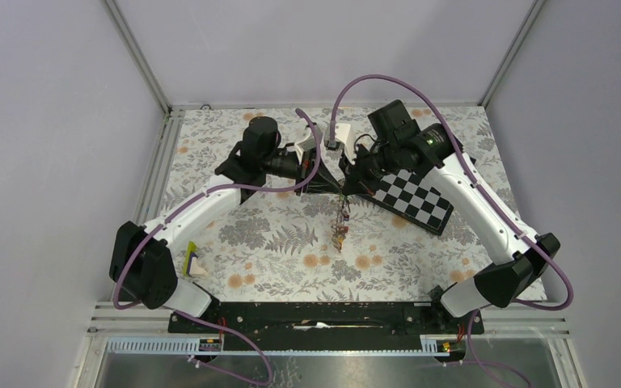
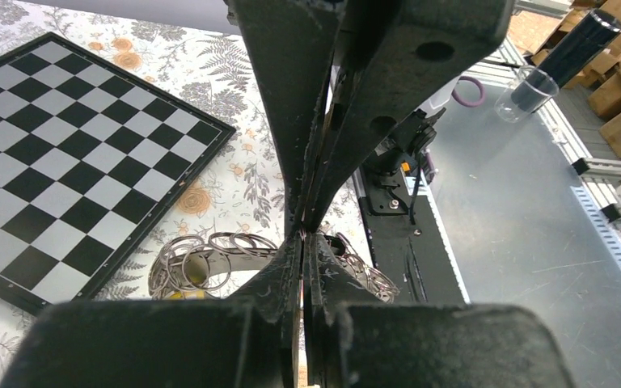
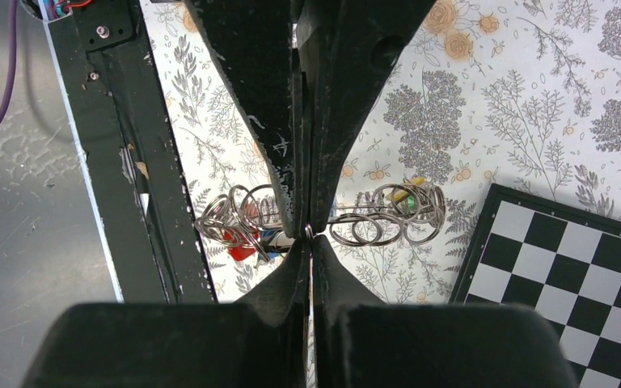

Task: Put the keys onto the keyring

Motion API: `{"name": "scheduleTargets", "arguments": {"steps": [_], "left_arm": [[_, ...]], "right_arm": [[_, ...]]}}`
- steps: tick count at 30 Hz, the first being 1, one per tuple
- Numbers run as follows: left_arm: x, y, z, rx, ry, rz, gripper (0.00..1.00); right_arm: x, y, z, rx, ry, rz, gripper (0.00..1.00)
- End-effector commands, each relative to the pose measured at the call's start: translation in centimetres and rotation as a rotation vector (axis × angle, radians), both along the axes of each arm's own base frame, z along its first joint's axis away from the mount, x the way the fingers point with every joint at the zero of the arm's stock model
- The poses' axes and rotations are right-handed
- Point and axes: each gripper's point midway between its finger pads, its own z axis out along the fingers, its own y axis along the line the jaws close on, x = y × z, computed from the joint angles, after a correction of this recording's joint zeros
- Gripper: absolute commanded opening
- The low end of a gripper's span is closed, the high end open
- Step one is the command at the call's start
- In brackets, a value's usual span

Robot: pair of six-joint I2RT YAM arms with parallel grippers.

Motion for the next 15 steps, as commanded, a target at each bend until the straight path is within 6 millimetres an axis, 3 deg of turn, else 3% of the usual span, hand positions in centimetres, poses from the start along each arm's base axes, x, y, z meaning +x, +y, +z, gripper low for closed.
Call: {"name": "scheduleTargets", "arguments": {"steps": [1,3,8,15], "left_arm": [[-0.5,0.0,3.3,-0.089,-0.082,-0.04,0.0],[-1.1,0.4,3.5,-0.113,-0.032,-0.047,0.0],[-2.5,1.6,6.3,-0.27,0.027,-0.05,0.0],[-3.1,2.0,7.1,-0.341,0.141,-0.018,0.0]], "right_arm": [[-0.5,0.6,1.3,0.064,-0.054,0.026,0.0],[-0.4,0.5,1.8,0.098,-0.092,0.012,0.05],[-0.6,0.2,4.2,0.238,-0.168,-0.005,0.25],[-1.0,-0.8,6.2,0.392,-0.204,-0.007,0.42]]}}
